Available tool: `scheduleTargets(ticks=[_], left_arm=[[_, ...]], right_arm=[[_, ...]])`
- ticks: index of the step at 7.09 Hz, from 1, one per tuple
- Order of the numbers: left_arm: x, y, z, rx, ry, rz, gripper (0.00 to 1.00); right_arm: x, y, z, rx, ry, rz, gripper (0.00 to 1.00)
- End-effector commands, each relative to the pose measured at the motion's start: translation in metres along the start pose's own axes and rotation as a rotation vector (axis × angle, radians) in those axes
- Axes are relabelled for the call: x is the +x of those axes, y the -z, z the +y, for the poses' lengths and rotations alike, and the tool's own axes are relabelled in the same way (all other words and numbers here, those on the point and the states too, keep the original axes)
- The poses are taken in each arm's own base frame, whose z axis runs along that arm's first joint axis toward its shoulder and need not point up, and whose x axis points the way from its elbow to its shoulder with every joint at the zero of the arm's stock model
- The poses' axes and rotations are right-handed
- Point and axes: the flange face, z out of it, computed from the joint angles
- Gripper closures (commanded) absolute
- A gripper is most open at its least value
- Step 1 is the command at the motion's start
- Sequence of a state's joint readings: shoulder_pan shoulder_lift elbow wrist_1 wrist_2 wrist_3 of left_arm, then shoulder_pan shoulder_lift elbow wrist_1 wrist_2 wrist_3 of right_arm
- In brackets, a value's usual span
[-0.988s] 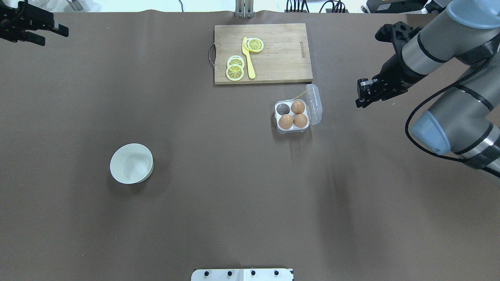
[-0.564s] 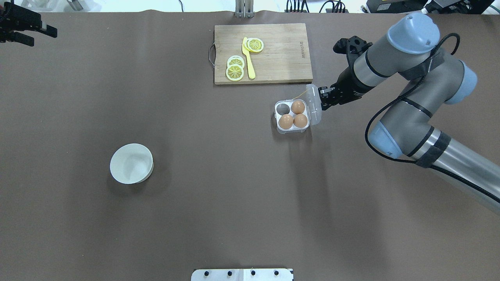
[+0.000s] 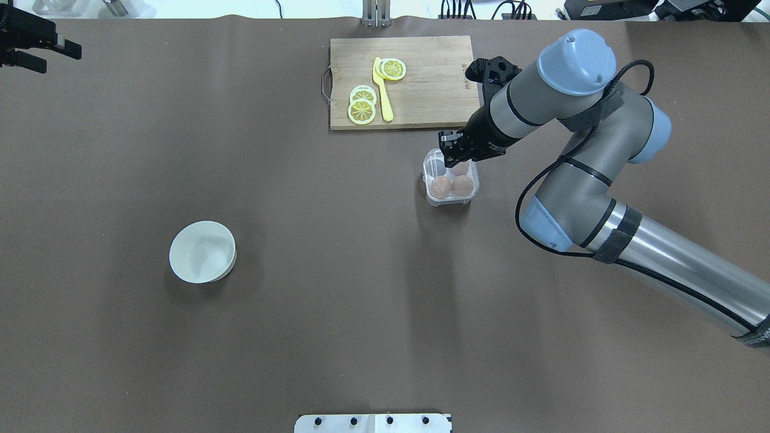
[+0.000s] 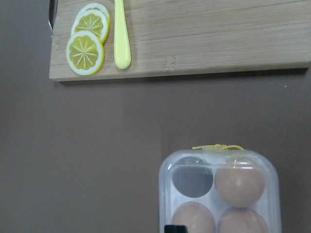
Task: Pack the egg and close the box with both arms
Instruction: 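Push the open clear lid down over the eggs with the right gripper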
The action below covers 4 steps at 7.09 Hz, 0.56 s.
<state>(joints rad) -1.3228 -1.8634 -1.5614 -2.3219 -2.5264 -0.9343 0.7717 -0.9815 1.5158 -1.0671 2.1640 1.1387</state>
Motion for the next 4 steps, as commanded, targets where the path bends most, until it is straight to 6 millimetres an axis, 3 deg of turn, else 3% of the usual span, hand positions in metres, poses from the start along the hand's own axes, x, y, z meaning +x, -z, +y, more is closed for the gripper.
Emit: scheduleTargets(ticks=[1,2,4], left_arm=[[-0.038,0.022,-0.001,0.016,-0.042,-0.050,0.02],[-0.066,0.037,-0.002,0.012,-0.084,-0.108,0.02],[-0.136,0.064,0.004,-0.055,-0.173,-0.293,0.02]], right_arm=[[-0.004,0.003,-0.006,0.033,-0.072,0.010,0.07],[0.005,0.009,-0.015,0.035,-0.102,0.049,0.01],[0.031,0.033,-0.038,0.052,-0.153,0.096,0.01]])
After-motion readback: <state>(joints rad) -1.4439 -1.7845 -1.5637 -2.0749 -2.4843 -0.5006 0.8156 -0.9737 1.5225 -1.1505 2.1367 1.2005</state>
